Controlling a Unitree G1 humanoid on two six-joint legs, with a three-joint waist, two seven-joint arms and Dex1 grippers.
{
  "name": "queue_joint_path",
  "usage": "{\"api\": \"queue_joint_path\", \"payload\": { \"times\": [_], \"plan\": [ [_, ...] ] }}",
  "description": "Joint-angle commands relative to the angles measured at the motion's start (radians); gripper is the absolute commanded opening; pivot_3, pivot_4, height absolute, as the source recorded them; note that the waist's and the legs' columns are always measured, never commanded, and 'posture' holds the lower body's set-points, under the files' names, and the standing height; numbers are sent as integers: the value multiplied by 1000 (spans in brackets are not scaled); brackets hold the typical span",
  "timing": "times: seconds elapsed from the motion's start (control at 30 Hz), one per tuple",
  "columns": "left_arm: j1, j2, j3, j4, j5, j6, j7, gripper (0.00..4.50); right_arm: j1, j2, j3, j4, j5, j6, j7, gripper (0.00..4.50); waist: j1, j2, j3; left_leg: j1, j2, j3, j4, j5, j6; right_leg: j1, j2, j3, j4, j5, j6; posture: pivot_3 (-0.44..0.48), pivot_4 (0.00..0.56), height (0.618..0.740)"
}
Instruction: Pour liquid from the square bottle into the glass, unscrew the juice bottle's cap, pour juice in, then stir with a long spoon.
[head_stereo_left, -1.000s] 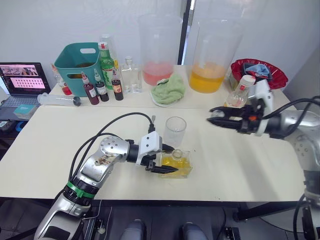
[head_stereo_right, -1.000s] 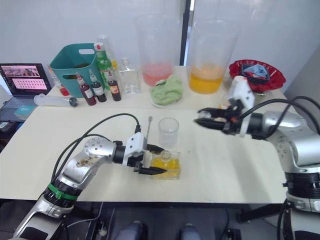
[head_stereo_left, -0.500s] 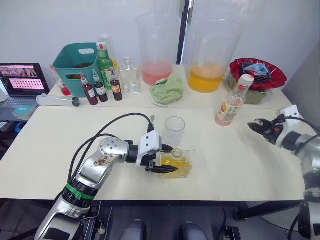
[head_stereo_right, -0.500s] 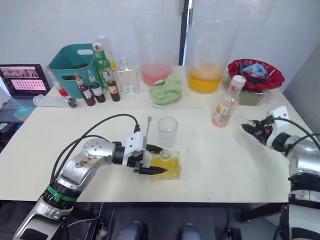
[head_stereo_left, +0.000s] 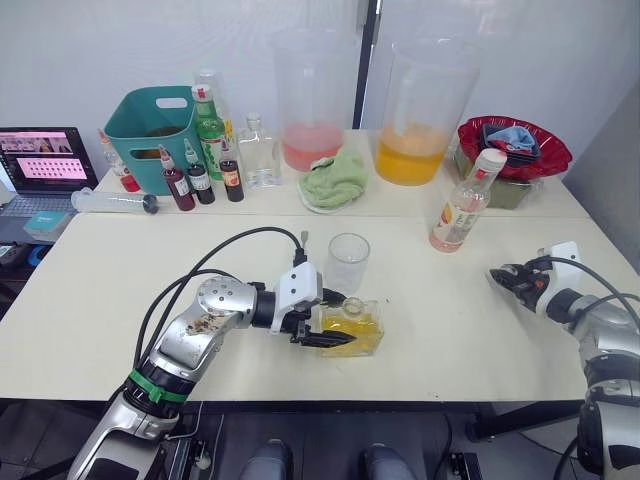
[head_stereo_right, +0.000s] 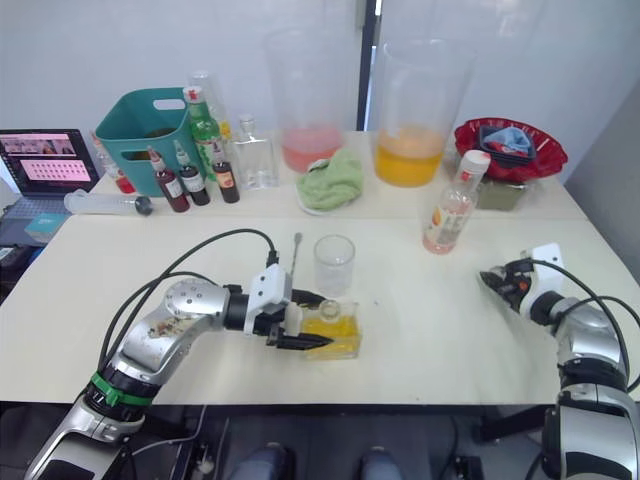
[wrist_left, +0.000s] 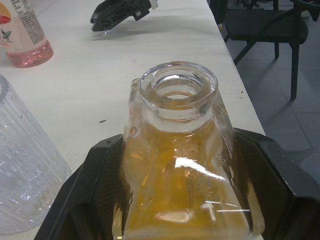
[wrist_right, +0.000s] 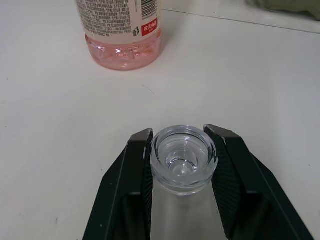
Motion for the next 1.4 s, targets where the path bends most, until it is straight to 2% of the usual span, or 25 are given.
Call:
{"api": "queue_joint_path", "payload": {
  "times": [0.03, 0.27, 0.47, 0.73, 0.93, 1.07, 1.2, 1.4],
  "plan": [
    [1, -2, -18, -20, -4, 5, -11, 2767, -18, 0, -47, -19, 37, 4, 17, 2130, 0, 0, 0, 0, 0, 0, 0, 0, 0, 0, 0, 0, 0, 0, 0, 0, 150, 740],
    [-25, 3, 5, 6, -9, -3, -18, 2767, -33, -43, -67, -118, 50, 26, 51, 4465, -1, 0, 0, 0, 0, 0, 0, 0, 0, 0, 0, 0, 0, 0, 0, 0, 150, 740],
    [-17, 11, 16, -19, -27, 8, -21, 2767, -8, -120, -62, -293, 83, 138, 158, 4500, -3, 1, 0, 0, 0, 0, 0, 0, 0, 0, 0, 0, 0, 0, 0, 0, 150, 740],
    [-6, 28, 32, -73, -59, 46, -14, 2767, 124, -241, -42, -670, 220, 416, 413, 4500, -11, 1, 0, 0, 0, -1, 0, 0, 0, 0, 0, 0, 0, 0, 0, 0, 150, 740],
    [-7, 51, 68, -166, -109, 119, 3, 2767, 157, -241, -75, -869, 339, 559, 445, 4500, -14, 2, 1, -1, 1, -1, 0, 0, 0, -1, 1, 0, 0, 0, 0, 0, 150, 740],
    [-1, 69, 128, -263, -176, 191, 42, 2767, 146, -240, -39, -992, 413, 639, 480, 4500, -12, 2, 1, -1, 1, -1, 0, 0, 0, -1, 0, 0, 0, 0, 0, 0, 150, 740],
    [5, 142, 206, -337, -218, 267, 69, 2767, 94, -229, 14, -1048, 459, 708, 501, 4500, -12, 2, 1, -1, 1, -1, 0, 0, 0, -1, 0, 0, -1, 0, 0, 0, 150, 740],
    [40, 292, 344, -370, -256, 308, 81, 2767, 40, -210, 67, -1044, 459, 704, 542, 4500, -12, 2, 2, -1, 1, -1, 0, 0, 0, -2, 0, 0, -1, 0, 0, 0, 150, 740]
  ]
}}
